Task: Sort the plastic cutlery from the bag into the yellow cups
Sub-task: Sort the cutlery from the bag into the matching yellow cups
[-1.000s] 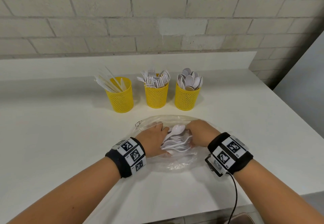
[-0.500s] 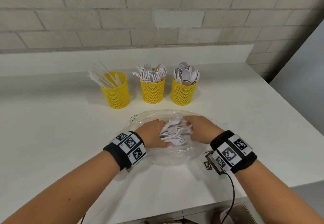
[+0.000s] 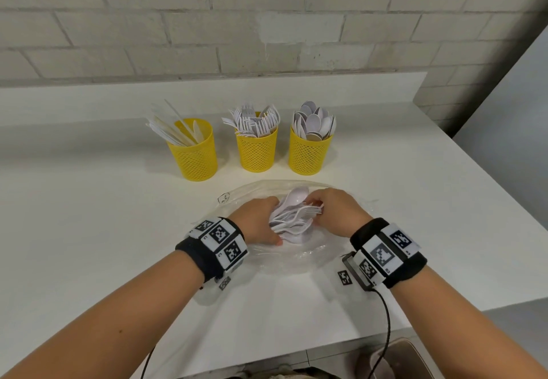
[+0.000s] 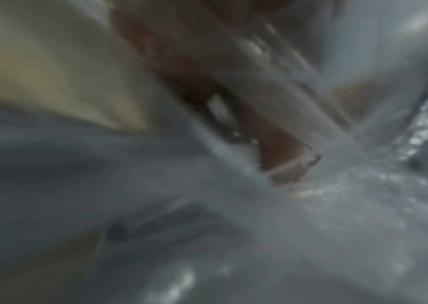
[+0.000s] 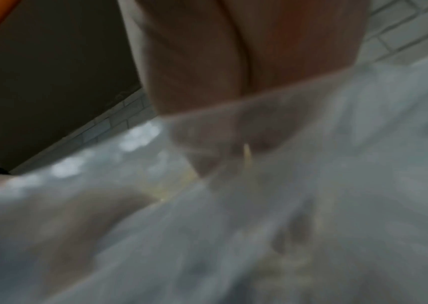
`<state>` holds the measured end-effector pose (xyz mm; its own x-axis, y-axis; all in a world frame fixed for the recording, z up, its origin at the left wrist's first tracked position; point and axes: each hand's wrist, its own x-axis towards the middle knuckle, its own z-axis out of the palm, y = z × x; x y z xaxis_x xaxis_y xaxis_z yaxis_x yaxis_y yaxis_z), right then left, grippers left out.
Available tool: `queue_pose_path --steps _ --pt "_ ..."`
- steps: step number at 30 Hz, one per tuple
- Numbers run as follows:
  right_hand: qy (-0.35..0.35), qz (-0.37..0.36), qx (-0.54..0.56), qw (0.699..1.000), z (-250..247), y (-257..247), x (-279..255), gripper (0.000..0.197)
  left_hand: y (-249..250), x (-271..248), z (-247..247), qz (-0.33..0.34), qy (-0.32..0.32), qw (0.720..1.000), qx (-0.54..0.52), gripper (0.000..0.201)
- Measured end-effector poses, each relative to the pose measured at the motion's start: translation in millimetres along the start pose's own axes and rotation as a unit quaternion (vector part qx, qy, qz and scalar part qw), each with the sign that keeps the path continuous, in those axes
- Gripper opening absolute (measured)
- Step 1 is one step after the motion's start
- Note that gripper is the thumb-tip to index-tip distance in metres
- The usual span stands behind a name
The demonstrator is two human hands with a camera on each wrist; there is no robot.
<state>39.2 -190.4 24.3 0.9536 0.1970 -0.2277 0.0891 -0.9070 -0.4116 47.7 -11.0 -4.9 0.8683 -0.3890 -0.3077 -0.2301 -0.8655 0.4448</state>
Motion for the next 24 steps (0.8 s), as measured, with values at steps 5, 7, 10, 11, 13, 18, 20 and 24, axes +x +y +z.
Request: queue_pose_path --steps 5,7,10,11,13,18,20,24 --pt "-0.022 0.006 -0.031 0.999 -10.3 1.6 -0.5 0.051 6.9 -6.7 0.3 0.018 -0.011 1.0 0.02 0.053" --pt "-0.022 0.011 -0.046 0.999 -12.8 3.5 -2.5 0.054 7.4 -8.8 0.1 0.02 -0.005 0.999 0.033 0.053" --pt "-0.065 0.008 -0.115 0.991 -12.8 5.3 -5.3 0.065 7.1 -12.6 -5.2 0.023 0.003 0.999 0.033 0.052" --pt "-0.081 0.007 -0.14 0.987 -11.9 5.7 -5.7 0.07 6.3 -13.4 -7.6 0.026 0.006 0.999 0.024 0.052" --pt "-0.101 0.011 -0.173 0.98 -11.1 5.7 -5.5 0.077 5.6 -16.0 -12.2 0.038 0.017 0.999 -0.005 0.049" --pt "-0.125 0.015 -0.217 0.968 -11.0 3.9 -2.9 0.076 2.5 -19.9 -19.6 0.093 0.058 0.987 -0.118 0.039" --pt "-0.135 0.011 -0.232 0.963 -10.9 3.9 -1.4 0.079 -0.4 -21.0 -25.6 0.105 0.089 0.975 -0.172 0.045" --pt "-0.144 0.007 -0.243 0.959 -9.3 1.5 1.1 0.08 -2.8 -22.5 -38.6 0.123 0.175 0.945 -0.249 0.045"
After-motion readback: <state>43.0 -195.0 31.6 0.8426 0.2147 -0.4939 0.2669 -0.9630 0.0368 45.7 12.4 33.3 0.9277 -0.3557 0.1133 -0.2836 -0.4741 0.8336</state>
